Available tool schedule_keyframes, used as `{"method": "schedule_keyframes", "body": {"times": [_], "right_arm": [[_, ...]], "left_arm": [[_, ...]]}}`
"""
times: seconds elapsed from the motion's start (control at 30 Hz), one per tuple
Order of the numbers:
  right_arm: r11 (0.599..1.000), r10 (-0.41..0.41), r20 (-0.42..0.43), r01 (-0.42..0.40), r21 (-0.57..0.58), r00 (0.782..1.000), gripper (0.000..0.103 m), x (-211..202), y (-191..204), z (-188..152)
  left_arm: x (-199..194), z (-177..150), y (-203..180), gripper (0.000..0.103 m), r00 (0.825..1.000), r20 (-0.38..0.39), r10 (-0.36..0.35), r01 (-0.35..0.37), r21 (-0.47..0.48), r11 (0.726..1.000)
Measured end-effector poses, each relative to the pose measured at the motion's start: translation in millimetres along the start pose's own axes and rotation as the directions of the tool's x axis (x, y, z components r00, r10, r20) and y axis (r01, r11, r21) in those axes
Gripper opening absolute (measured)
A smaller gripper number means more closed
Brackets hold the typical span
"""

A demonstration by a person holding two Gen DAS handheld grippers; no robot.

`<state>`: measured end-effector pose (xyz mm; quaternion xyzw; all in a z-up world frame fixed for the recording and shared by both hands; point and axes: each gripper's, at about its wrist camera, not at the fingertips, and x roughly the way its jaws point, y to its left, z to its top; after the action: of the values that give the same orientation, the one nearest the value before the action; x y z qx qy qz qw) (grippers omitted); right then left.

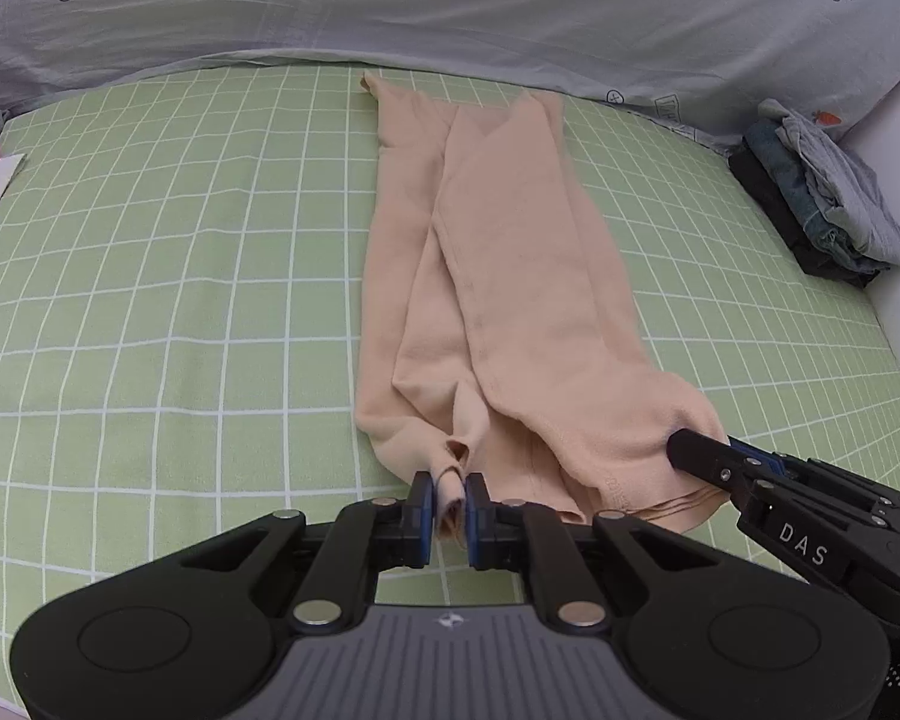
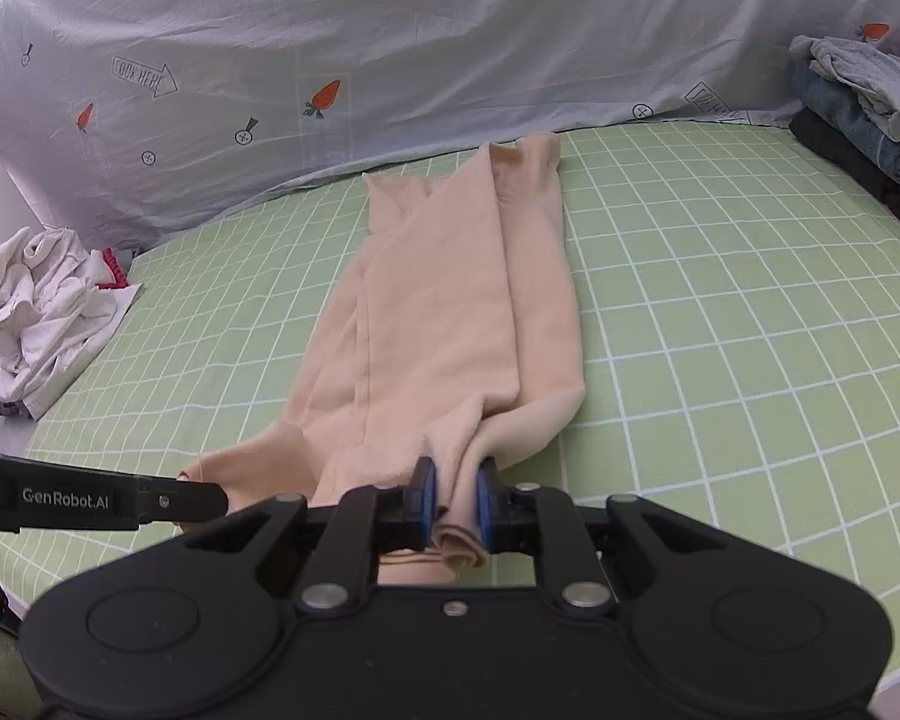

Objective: Fold clothes
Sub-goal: 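Grasp the strip end with both grippers and fold it toward the collar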

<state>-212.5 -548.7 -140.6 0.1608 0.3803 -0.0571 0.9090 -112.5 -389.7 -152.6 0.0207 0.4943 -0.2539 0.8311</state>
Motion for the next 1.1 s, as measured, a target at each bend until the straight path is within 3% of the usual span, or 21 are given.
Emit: {"method": "schedule_keyframes", "body": {"times": [0.2,0.4,0.63,0.87,1.0,1.1], "right_arm": [[0.999,0.028,0.067,-0.029,0.018,0.997,0.014,7,-1,33],[0.999,0.051,0.096,-0.053,0.01,0.994,0.014,42,-3,82],[0.997,0.079,0.13,-0.08,-0.001,0.988,0.014,83,-6,139],[0.996,0.071,0.134,-0.077,0.034,0.988,0.014,152,-16,207],[0.995,0.061,0.11,-0.068,0.068,0.992,0.014,213,-27,245],[0.995,0.049,0.091,-0.056,0.08,0.995,0.016,259,-35,266]], "left_arm": [[-12,34,9,0.011,0.996,0.091,0.019,-0.017,-0.018,1.0],[-9,71,12,0.01,0.987,0.157,0.04,-0.034,-0.044,0.998],[12,135,24,0.009,0.975,0.219,0.035,-0.016,-0.089,0.996],[64,230,69,0.008,0.969,0.247,0.016,0.015,-0.124,0.992],[113,280,80,0.007,0.967,0.248,0.057,-0.027,-0.121,0.992],[158,305,92,0.007,0.975,0.207,0.081,-0.049,-0.156,0.987]]}}
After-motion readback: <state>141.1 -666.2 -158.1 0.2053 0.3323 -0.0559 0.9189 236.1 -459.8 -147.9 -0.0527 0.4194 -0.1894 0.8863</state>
